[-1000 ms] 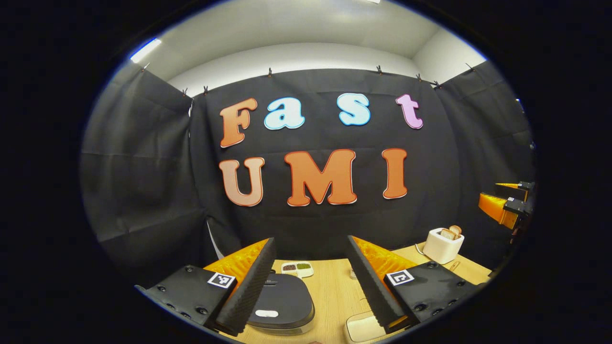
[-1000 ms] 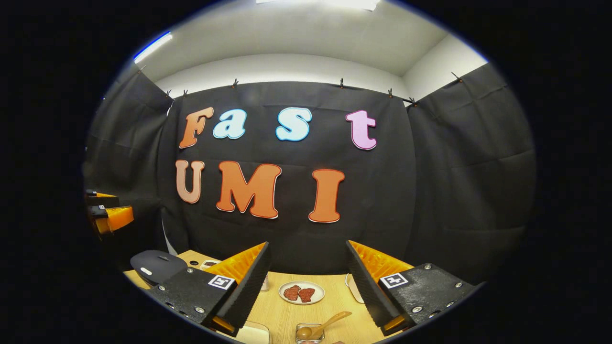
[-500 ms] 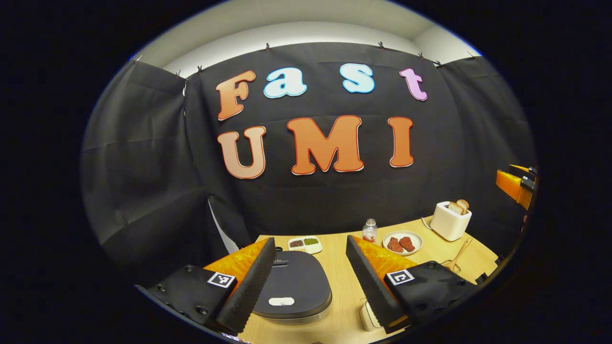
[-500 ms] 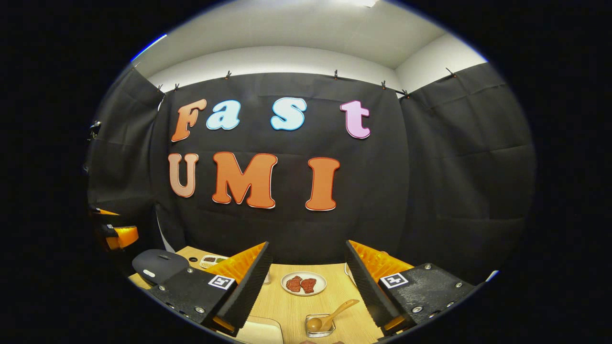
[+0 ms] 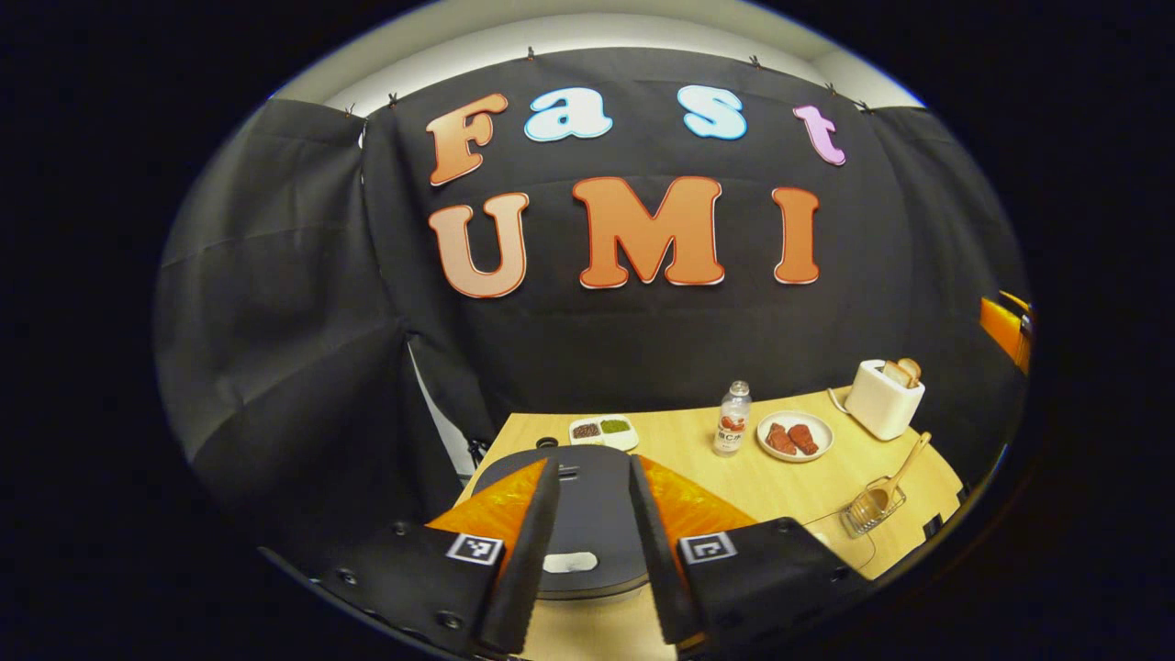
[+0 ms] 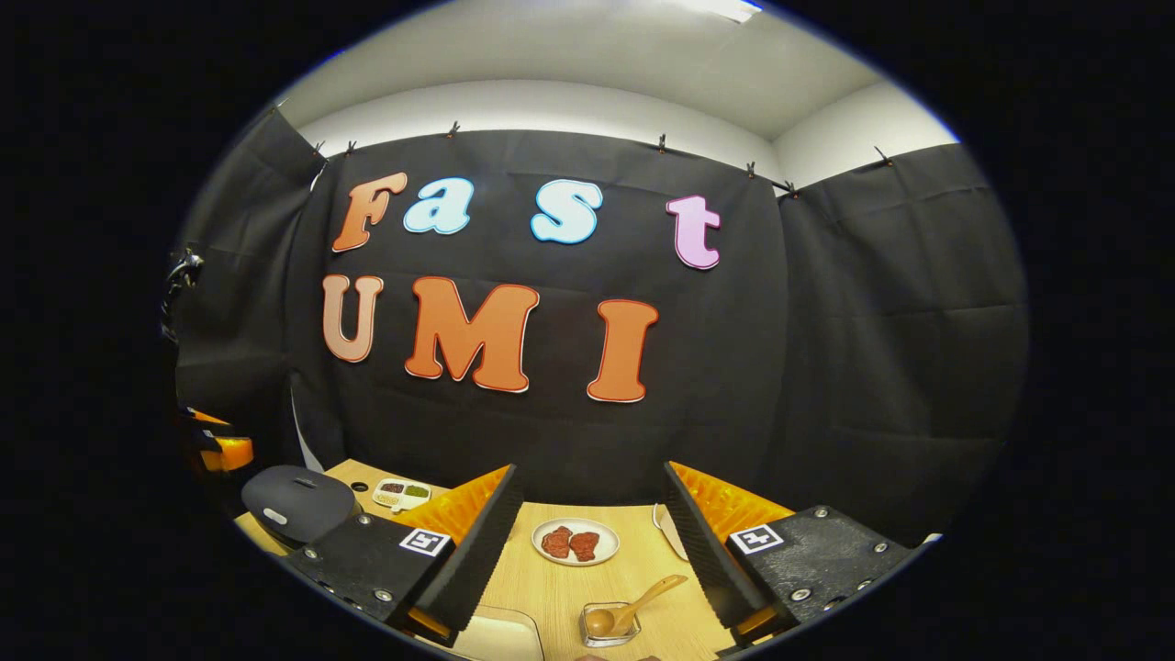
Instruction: Close the left gripper, press the button to open the rice cooker; take a wooden spoon from the chopstick holder with the right hand, scoop a spoonful of rice and pour it into the rice cooker, then put the wooden spoon back into the chopstick holder.
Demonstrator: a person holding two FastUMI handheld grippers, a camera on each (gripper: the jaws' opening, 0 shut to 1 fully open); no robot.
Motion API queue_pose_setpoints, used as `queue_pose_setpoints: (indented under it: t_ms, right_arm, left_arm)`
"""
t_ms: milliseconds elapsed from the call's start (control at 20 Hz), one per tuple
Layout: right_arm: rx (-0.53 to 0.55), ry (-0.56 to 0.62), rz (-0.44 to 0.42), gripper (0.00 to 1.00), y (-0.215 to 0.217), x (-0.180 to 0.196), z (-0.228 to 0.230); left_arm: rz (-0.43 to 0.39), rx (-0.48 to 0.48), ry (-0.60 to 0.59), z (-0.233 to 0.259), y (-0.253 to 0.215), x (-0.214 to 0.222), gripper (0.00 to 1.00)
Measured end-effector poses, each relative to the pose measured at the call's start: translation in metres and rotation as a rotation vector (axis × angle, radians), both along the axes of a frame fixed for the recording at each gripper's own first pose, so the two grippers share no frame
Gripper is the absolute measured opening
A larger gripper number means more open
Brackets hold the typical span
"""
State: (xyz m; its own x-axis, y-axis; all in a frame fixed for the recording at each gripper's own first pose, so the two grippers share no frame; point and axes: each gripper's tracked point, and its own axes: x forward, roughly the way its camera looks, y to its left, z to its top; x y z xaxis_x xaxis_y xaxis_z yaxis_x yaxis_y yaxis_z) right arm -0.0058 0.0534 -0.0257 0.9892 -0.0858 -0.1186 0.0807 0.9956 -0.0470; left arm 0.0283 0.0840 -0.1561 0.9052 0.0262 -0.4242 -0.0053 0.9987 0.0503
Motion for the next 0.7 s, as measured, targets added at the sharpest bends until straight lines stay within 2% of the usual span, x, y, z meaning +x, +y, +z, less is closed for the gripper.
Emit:
queue_pose_setpoints:
  t_ms: [50,150,200,500,700]
  right_arm:
    - [0.001,-0.005,0.008,0.95,-0.001,0.005,0.002]
    - [-0.005,-0.03,0.019,0.97,-0.007,0.014,0.007]
    - [-0.005,-0.037,0.024,0.95,-0.009,0.019,0.007]
    - [0.006,-0.029,0.037,0.95,-0.026,0.035,-0.005]
    - [0.018,-0.009,0.031,0.95,-0.037,0.04,-0.017]
  left_arm:
    - [0.032,0.003,0.022,-0.006,0.002,-0.002,0.48]
    - [0.063,-0.007,0.085,-0.021,0.004,-0.003,0.0]
    - [0.076,-0.011,0.11,-0.027,0.003,-0.003,0.06]
    - [0.167,-0.117,0.325,-0.067,0.019,-0.002,0.06]
    - [0.18,-0.186,0.485,-0.089,0.021,-0.002,0.06]
